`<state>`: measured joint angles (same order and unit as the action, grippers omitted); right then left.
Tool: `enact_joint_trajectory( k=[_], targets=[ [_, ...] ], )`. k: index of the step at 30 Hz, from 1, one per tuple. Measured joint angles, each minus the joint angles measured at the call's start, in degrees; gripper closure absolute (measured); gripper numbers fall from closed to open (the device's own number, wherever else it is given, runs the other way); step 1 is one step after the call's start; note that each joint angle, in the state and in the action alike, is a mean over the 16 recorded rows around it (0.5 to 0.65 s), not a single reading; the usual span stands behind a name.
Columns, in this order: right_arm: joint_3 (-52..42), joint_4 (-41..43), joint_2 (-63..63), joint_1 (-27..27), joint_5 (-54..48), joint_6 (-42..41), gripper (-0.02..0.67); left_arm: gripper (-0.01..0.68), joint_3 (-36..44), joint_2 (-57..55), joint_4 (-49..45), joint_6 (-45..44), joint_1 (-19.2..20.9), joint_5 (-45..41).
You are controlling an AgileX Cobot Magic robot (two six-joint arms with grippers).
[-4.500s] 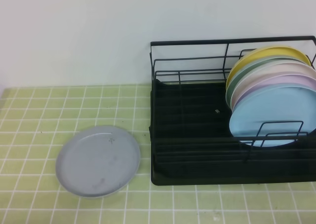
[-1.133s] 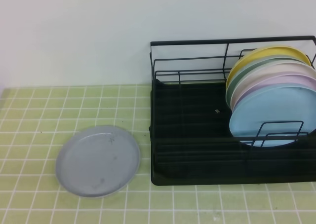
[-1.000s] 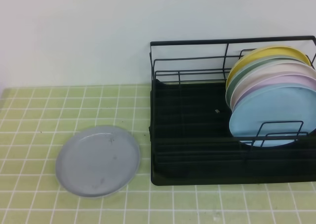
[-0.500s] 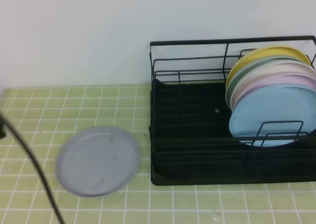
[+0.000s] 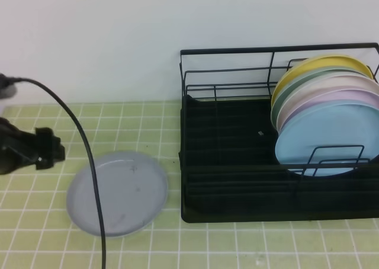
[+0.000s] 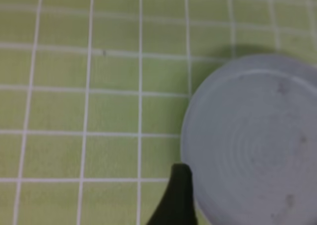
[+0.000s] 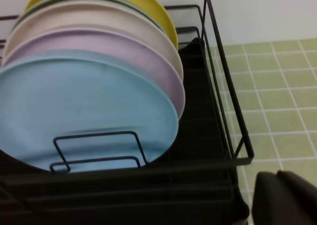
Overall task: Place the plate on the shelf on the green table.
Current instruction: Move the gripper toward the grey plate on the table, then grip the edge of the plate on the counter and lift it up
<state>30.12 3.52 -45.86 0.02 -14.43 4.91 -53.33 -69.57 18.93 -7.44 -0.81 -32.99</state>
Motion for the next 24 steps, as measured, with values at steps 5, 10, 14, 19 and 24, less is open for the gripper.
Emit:
enact_joint_trajectory(
  k=[5,10,14,19,24],
  targets=[
    [1.69,-1.66,0.66,0.00,-4.19,-1.42,0.650,0.110,-0.93,-8.83,0.39,0.39,0.00,1.53],
    [3.47,-4.98,1.35,-0.01,-9.11,-4.33,0.650,0.078,-2.34,-16.64,1.05,0.46,0.00,3.14],
    [4.37,-8.45,1.69,-0.01,-12.27,-7.50,0.650,0.088,-3.86,-22.24,1.99,0.41,0.00,4.55],
    [4.66,-12.89,1.83,-0.01,-14.49,-10.93,0.650,0.101,-5.79,-28.09,3.16,0.00,0.00,5.69],
    [4.67,-16.00,1.83,-0.02,-15.11,-13.12,0.651,0.126,-6.86,-32.37,4.61,-0.92,0.00,6.43]
  ],
)
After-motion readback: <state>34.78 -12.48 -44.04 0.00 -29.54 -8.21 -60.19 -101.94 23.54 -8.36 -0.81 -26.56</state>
